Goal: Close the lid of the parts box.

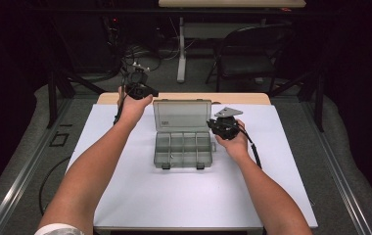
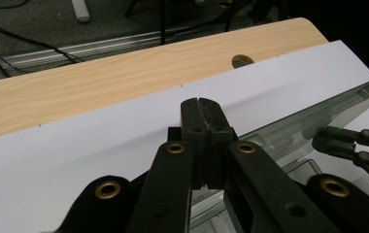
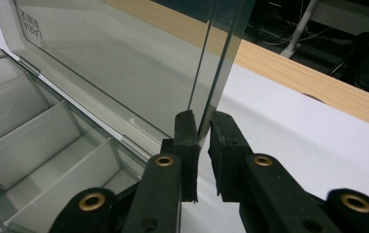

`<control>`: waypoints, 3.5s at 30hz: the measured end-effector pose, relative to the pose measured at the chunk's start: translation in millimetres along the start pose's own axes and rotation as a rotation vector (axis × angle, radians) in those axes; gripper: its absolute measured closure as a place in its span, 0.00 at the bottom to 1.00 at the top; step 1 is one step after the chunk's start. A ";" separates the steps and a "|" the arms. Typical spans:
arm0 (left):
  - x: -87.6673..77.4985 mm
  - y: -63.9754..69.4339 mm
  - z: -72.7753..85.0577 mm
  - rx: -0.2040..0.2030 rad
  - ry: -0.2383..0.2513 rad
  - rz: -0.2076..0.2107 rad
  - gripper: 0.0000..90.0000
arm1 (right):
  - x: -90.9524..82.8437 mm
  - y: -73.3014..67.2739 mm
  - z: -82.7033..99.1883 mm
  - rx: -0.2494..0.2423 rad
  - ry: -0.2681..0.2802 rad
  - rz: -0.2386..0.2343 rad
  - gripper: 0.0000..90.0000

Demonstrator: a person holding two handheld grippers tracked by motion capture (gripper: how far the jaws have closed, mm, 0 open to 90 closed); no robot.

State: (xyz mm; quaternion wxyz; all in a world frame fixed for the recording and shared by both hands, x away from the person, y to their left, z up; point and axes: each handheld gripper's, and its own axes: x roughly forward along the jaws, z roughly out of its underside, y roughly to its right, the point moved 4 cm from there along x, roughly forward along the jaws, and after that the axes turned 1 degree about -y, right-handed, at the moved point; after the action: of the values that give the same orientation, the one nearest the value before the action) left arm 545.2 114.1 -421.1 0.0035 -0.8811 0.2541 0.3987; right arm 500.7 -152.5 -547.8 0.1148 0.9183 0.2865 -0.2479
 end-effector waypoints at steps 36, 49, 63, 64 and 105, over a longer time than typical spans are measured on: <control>9.4 14.4 14.0 0.017 -0.033 0.019 1.00 | -20.7 0.5 -2.4 0.134 -0.002 -0.049 0.81; 4.8 12.3 20.9 0.011 -0.041 0.024 1.00 | -39.6 -3.9 7.3 0.155 -0.033 -0.135 1.00; -1.2 20.9 32.3 0.052 -0.036 0.043 1.00 | -38.7 -18.3 2.1 0.169 -0.025 -0.182 1.00; -1.4 21.2 33.4 0.055 -0.037 0.043 1.00 | -39.3 -18.7 1.6 0.174 -0.021 -0.186 1.00; -10.6 31.4 103.9 0.086 -0.079 0.145 1.00 | -62.7 -32.0 15.8 0.174 0.013 -0.242 1.00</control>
State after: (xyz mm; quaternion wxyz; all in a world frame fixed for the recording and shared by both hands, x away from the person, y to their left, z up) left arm 452.3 113.1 -478.3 0.0226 -0.8429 0.3340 0.4212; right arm 431.2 -161.6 -530.8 0.0024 0.8852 0.3732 -0.2777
